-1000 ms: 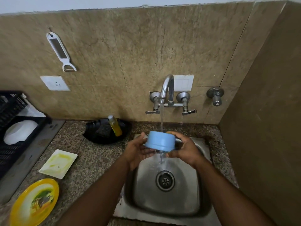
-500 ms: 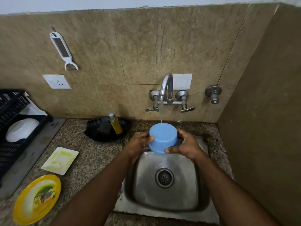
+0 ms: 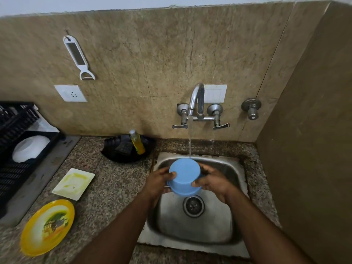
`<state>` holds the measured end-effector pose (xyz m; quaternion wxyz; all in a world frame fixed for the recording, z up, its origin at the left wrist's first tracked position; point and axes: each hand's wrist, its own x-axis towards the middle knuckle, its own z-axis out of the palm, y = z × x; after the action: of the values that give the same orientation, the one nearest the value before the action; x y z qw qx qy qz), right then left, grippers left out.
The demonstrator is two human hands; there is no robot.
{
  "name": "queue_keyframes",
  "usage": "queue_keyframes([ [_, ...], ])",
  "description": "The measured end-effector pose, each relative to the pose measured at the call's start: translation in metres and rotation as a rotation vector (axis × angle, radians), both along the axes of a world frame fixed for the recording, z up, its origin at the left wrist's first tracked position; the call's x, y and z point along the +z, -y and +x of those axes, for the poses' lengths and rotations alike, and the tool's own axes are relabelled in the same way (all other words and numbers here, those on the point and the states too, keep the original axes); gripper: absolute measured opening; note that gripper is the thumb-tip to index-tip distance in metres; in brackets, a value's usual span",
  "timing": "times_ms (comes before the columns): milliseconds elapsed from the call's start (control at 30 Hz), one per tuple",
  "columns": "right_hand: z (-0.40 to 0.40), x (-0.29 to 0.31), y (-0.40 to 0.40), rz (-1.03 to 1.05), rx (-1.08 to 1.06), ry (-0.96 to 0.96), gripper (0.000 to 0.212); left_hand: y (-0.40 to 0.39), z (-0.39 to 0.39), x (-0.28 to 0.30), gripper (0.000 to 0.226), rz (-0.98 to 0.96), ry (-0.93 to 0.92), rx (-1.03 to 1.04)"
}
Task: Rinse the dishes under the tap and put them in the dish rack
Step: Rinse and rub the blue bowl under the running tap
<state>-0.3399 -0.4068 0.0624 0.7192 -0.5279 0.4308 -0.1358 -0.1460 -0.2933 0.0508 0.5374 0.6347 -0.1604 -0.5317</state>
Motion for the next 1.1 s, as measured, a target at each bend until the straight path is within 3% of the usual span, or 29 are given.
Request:
queue_keyframes([
  [67,0.003,0.007,0.01,-0.023,-0.061,-0.07,0.07,-0.001,0.0,0.001,0.036,-0.009,-0.046,0.039],
  [133,0.006,0.019,0.03,-0.084,-0.315,-0.136,0.082,0.002,-0.002,0.009,0.025,-0.02,-0.098,0.092],
  [200,0.009,0.041,0.061,-0.123,-0.554,-0.023,0.055,0.006,-0.004,0.018,0.018,-0.043,-0.114,0.128],
  [267,0.013,0.065,0.092,-0.049,-0.653,0.148,0.022,0.013,-0.004,0.025,0.017,-0.059,-0.098,0.135],
  [400,0.02,0.081,0.117,-0.061,-0.752,0.053,0.012,0.027,-0.004,0.036,0.026,-0.079,-0.047,0.141],
  [467,0.023,0.079,0.11,-0.227,-0.727,-0.055,0.016,0.032,-0.005,0.04,0.03,-0.092,-0.048,0.141],
  [600,0.023,0.074,0.095,-0.493,-0.528,-0.193,0.047,0.037,-0.007,0.042,0.038,-0.104,-0.037,0.14],
  [700,0.01,0.077,0.088,-0.616,-0.387,-0.305,0.065,0.037,-0.007,0.041,0.041,-0.098,-0.027,0.143],
  [800,0.003,0.086,0.072,-0.611,-0.27,-0.342,0.081,0.036,-0.007,0.04,0.039,-0.094,-0.028,0.15],
  [867,0.009,0.083,0.058,-0.555,-0.27,-0.323,0.072,0.036,-0.006,0.039,0.04,-0.092,-0.018,0.147],
  [967,0.022,0.068,0.04,-0.362,-0.207,-0.282,0.035,0.035,-0.003,0.04,0.039,-0.101,-0.027,0.148],
  [1100,0.029,0.049,0.027,-0.156,-0.166,-0.167,0.02,0.033,0.003,0.043,0.036,-0.105,-0.009,0.138],
])
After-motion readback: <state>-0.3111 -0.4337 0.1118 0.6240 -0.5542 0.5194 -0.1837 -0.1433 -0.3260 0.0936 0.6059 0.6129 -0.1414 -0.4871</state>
